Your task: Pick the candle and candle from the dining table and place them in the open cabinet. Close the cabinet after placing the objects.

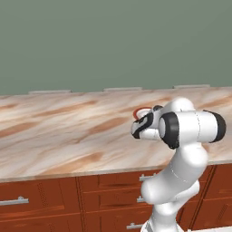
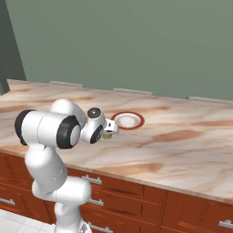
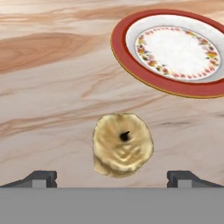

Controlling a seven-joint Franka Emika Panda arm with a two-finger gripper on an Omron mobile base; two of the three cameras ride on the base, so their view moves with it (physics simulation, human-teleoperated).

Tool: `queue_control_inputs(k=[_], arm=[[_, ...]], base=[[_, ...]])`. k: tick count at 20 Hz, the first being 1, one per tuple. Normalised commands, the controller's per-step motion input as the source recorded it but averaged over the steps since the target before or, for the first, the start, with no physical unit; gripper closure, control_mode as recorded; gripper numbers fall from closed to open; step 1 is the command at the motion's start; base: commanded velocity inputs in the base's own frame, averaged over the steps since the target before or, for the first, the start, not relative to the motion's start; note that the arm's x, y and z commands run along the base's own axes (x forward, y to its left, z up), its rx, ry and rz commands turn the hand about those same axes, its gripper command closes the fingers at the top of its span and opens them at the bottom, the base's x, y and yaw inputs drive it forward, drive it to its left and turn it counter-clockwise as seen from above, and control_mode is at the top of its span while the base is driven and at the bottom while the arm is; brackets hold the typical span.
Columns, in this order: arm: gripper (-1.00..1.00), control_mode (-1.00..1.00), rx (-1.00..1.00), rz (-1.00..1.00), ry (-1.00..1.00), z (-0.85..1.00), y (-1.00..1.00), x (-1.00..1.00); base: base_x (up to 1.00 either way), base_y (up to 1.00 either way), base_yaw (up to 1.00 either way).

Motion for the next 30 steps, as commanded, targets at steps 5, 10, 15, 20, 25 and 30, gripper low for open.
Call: queue_control_inputs(k=[5,10,15,20,25,30], arm=[[-1.00,-1.00,0.00,0.00,0.00,-0.16,-0.01,0.11],[-1.00,-1.00,0.00,0.00,0.00,-0.17,-0.02,0.15],[-1.00,-1.00,0.00,0.00,0.00,-0.12,-0.07,0.16],[-1.00,-1.00,0.00,0.00,0.00,-0.10,-0.07,0.17],[1.00,-1.00,0.00,0.00,0.00,-0.15,0.00,0.20],[1.00,-1.00,0.00,0.00,0.00,-0.17,0.00,0.03]], base=[[0.00,0.00,0.00],[0.00,0.00,0.00],[0.00,0.00,0.00],[0.00,0.00,0.00],[0.00,0.00,0.00],[0.00,0.00,0.00]])
